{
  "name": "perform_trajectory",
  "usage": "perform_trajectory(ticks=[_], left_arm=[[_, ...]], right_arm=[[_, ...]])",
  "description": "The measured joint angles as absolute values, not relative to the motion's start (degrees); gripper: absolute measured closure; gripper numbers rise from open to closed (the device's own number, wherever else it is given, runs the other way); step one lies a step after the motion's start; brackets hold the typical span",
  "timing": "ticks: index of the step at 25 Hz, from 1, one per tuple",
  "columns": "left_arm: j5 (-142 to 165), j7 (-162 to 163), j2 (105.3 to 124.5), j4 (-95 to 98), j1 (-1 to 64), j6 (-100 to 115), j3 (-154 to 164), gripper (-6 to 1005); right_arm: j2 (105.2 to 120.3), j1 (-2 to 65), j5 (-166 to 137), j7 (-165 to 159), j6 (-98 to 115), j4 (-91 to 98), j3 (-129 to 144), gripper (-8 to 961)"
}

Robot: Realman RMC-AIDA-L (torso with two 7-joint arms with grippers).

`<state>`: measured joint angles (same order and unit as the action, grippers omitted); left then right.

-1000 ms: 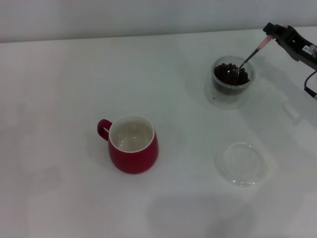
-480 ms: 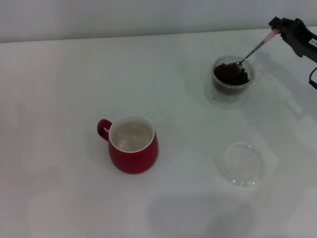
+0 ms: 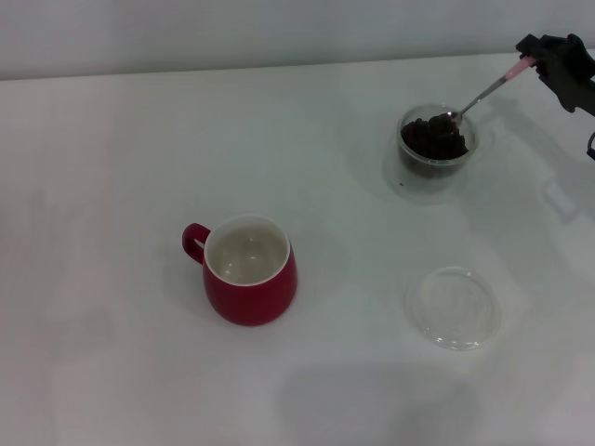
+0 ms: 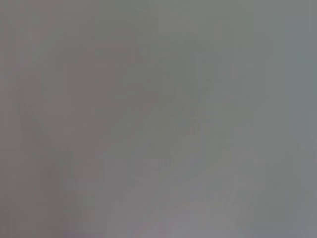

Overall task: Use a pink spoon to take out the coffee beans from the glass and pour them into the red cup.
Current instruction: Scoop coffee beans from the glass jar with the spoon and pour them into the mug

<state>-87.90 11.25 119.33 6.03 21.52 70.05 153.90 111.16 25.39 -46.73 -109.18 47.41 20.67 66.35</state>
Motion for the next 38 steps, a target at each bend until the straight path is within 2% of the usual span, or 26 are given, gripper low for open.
perform_trajectory(ticks=[18,38], left_arm=[[-87.98,11.25,119.2,5.8,21.98,70.05,153.9,112],[-87.98,11.04,119.25,5.71,21.61,70.04,153.9,112]], right_arm=[[112.34,26.4,-47.02,-112.88,53.56,21.46,67.66,723],[113.91,27.53,-47.2,-120.57,53.84,29.12,83.96,714]])
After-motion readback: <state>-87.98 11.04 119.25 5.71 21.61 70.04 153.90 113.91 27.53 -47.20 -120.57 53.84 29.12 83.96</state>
